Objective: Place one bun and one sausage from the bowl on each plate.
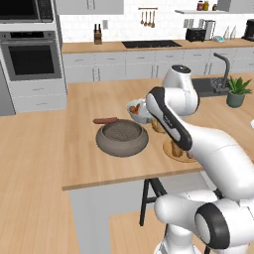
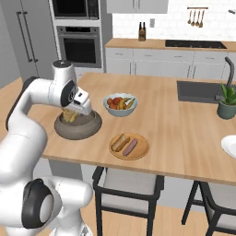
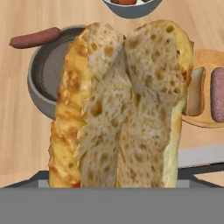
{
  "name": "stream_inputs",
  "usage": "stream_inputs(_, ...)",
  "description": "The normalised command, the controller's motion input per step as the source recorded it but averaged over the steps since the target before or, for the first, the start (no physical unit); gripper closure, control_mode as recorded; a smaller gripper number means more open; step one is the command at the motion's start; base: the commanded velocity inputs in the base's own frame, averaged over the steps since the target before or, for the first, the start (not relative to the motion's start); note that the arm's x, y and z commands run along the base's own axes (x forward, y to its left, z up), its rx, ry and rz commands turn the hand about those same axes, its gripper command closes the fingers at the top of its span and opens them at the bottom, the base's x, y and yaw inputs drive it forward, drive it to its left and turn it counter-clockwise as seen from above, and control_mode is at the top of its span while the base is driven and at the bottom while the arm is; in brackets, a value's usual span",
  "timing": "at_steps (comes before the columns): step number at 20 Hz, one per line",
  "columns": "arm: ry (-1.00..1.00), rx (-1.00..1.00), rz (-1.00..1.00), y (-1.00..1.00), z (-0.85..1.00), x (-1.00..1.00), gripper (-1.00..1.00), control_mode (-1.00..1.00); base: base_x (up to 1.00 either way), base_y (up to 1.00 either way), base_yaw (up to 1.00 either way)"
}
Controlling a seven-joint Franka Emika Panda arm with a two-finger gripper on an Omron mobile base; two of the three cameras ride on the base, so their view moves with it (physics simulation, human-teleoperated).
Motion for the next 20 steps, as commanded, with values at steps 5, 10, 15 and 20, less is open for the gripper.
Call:
stream_inputs(5, 0.04, 0.0, 0.06, -0.09, 0.16, -0.71, 1.0, -1.0, 0.0, 0.0, 0.0)
stream_inputs(10, 0.0, 0.0, 0.0, 0.0, 0.0, -0.03, 1.0, -1.0, 0.0, 0.0, 0.0)
stream_inputs(15, 0.0, 0.0, 0.0, 0.0, 0.0, -0.05, 1.0, 1.0, -0.03, 0.0, 0.0)
stream_inputs(20, 0.0, 0.0, 0.0, 0.0, 0.0, 0.0, 1.0, 1.0, -0.38, -0.28, 0.0)
